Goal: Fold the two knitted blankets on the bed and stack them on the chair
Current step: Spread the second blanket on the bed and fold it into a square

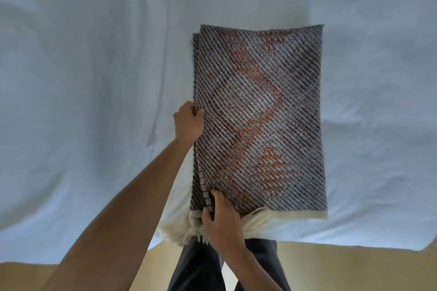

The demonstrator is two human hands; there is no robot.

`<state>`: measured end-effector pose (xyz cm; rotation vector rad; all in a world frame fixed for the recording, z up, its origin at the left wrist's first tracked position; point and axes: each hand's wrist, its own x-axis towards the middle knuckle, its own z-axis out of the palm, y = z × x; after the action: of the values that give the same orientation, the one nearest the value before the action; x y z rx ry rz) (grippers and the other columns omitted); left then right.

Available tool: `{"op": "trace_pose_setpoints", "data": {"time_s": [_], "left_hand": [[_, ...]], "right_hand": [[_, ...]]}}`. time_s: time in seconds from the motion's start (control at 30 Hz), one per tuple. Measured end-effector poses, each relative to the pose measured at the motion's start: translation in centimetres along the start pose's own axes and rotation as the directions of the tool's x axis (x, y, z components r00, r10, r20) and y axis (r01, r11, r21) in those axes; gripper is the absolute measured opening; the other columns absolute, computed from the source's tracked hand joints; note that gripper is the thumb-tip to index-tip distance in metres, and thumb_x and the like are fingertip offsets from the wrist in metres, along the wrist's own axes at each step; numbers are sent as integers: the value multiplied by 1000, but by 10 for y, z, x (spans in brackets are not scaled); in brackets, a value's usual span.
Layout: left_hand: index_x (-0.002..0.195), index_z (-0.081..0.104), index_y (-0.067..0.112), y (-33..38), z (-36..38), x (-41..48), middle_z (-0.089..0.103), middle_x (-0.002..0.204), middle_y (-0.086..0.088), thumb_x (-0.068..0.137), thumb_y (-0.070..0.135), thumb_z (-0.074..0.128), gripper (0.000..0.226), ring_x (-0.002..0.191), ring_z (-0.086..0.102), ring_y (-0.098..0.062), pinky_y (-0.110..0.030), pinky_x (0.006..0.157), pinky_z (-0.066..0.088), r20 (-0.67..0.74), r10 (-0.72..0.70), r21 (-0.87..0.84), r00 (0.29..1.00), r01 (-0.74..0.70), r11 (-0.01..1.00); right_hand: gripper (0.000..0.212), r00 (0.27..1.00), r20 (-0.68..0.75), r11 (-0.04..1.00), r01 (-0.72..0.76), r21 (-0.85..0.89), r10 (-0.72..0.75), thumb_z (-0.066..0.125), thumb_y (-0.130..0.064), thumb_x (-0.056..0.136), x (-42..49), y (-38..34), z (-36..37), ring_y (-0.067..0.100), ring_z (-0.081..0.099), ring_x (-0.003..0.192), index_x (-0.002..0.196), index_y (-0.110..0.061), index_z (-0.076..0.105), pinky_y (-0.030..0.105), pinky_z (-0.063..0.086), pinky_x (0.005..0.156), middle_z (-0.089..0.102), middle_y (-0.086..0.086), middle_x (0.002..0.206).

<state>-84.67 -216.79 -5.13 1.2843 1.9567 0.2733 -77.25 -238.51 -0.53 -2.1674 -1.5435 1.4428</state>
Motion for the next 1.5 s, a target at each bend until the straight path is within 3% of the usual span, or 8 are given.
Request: {"op": "trace_pose_setpoints", "data": {"time_s": [0.2, 0.33, 0.47, 0.6, 0.8, 0.93, 1.1, 1.5], "left_hand": [[103, 55, 10, -25, 2, -28, 59, 92, -1, 94, 31, 48, 23, 81, 50, -14, -22, 73, 37, 92, -58, -7, 994, 59, 998], [89, 50, 19, -65, 3, -84, 55, 77, 9, 87, 43, 55, 25, 70, 52, -6, -17, 54, 32, 232, -122, -12, 965, 129, 992], [108, 57, 16, -105, 10, -142, 62, 95, 3, 84, 42, 61, 35, 90, 61, -22, -23, 74, 41, 468, -175, 96, 866, 147, 984], [115, 55, 8, -132, 17, -181, 67, 100, -8, 83, 41, 57, 46, 87, 64, -26, -29, 71, 50, 573, -278, 319, 771, 102, 942], [126, 46, 20, -147, 18, -196, 53, 116, -10, 80, 30, 47, 47, 112, 48, -33, -45, 90, 44, 450, -286, 544, 846, -7, 839], [113, 53, 16, -134, 25, -201, 47, 105, -9, 70, 35, 51, 47, 103, 48, -31, -46, 87, 47, 380, -354, 336, 855, 229, 914], [93, 53, 10, -145, 23, -197, 54, 103, -10, 76, 11, 51, 17, 97, 54, -30, -44, 80, 49, 239, -302, 375, 923, 200, 905], [98, 50, 10, -77, 14, -116, 49, 100, -8, 78, 31, 55, 29, 89, 50, -24, -35, 73, 41, 217, -256, 102, 942, 239, 966]], "right_hand": [[50, 976, 218, 991, -19, 134, -11, 45, -18, 91, 6, 3, 5, 13, 50, 113, 141, -16, 37, 32, 40, 102, 53, 1, 125], [40, 993, 114, 991, -5, 130, -10, 44, -6, 89, 9, 17, -8, 14, 56, 108, 128, -12, 52, 27, 44, 95, 60, 3, 120], [33, 999, 34, 995, -9, 95, 5, 48, -5, 89, 15, 33, -25, 13, 57, 103, 120, -13, 58, 27, 46, 92, 62, 1, 113], [29, 998, 61, 1000, 12, 19, -13, 48, -8, 91, 23, 43, -36, 10, 55, 97, 119, -14, 58, 25, 47, 87, 61, -1, 111], [28, 992, 110, 995, 67, -79, -58, 48, -10, 92, 21, 45, -38, 11, 53, 94, 118, -13, 58, 28, 47, 86, 58, 0, 109], [29, 990, 140, 997, 42, -71, -32, 48, -10, 91, 17, 46, -36, 13, 54, 98, 119, -13, 57, 33, 48, 90, 56, 0, 113], [29, 991, 129, 998, 43, -49, -36, 48, -10, 91, 16, 51, -37, 9, 53, 94, 117, -13, 58, 28, 47, 88, 56, -2, 112], [31, 992, 78, 988, 110, -106, -102, 46, -8, 92, 51, 42, -70, 15, 54, 103, 120, -10, 57, 29, 47, 91, 55, 3, 118]]}}
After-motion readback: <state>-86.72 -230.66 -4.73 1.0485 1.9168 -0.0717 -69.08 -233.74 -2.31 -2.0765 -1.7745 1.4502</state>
